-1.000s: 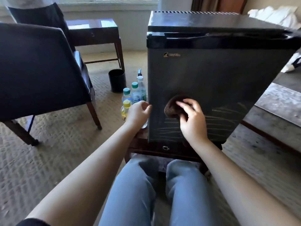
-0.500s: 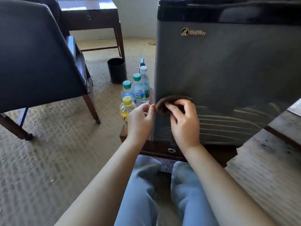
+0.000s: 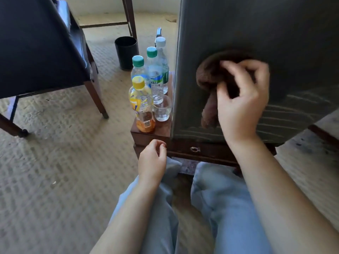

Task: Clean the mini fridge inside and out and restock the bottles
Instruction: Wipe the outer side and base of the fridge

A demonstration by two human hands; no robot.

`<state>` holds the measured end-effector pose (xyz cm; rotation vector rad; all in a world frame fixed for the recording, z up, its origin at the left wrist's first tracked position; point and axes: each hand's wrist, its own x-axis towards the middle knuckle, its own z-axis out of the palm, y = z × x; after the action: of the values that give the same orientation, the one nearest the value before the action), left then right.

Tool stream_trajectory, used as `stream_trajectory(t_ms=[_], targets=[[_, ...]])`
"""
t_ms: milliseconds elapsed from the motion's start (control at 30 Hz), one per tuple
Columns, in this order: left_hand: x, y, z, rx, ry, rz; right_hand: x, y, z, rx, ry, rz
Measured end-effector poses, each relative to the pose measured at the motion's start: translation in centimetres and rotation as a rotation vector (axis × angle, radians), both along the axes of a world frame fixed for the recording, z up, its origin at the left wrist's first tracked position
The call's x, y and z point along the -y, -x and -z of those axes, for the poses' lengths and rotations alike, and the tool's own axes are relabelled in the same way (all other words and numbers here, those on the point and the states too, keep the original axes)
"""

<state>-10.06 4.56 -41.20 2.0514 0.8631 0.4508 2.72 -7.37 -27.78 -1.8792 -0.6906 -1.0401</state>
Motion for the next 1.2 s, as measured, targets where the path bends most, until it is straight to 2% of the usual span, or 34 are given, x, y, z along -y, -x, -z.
stream_trajectory(t_ms=[100,233,333,400,533,700,800,867,967,1033,1100,1200], targets=[[-0.4,-0.5,0.3,-0.073,-0.014,0.043,-1.0,0.6,2.9,-0.058,0.041,-0.049],[-1.6,-1.0,1.1,-0.136,0.040,-0.005,-3.2,2.5,12.4,-0.298,0.314,-0.140],[-2.7,-1.0,2.1,-0.144,0.107,-0.048,-4.0,3.0,17.4,-0.506,0.394,-0.134],[-3.1,-1.1,2.5,-0.150,0.117,-0.047,-4.5,3.0,19.1,-0.531,0.452,-0.149],[-2.8,-1.5,2.4,-0.176,0.090,-0.004,-2.6,2.8,20.3,-0.521,0.505,-0.146],[-1.7,-2.3,2.3,-0.194,0.072,0.116,5.2,-0.1,20.5,-0.609,0.386,0.154],[-1.3,-2.7,2.4,-0.173,0.059,0.135,6.1,-0.4,20.1,-0.631,0.369,0.247],[-0.8,-2.6,2.3,-0.161,0.056,0.135,3.5,0.5,19.9,-0.664,0.370,0.202],[0.0,-2.4,1.9,-0.159,0.035,0.126,-1.7,2.6,19.8,-0.659,0.436,-0.071],[0.2,-2.4,1.7,-0.159,0.016,0.098,-3.6,3.4,19.6,-0.667,0.448,-0.178],[0.3,-2.7,1.7,-0.163,0.000,0.087,-3.2,3.2,19.6,-0.679,0.461,-0.200],[1.1,-3.2,1.7,-0.159,-0.011,0.109,0.9,2.0,20.1,-0.650,0.460,-0.095]])
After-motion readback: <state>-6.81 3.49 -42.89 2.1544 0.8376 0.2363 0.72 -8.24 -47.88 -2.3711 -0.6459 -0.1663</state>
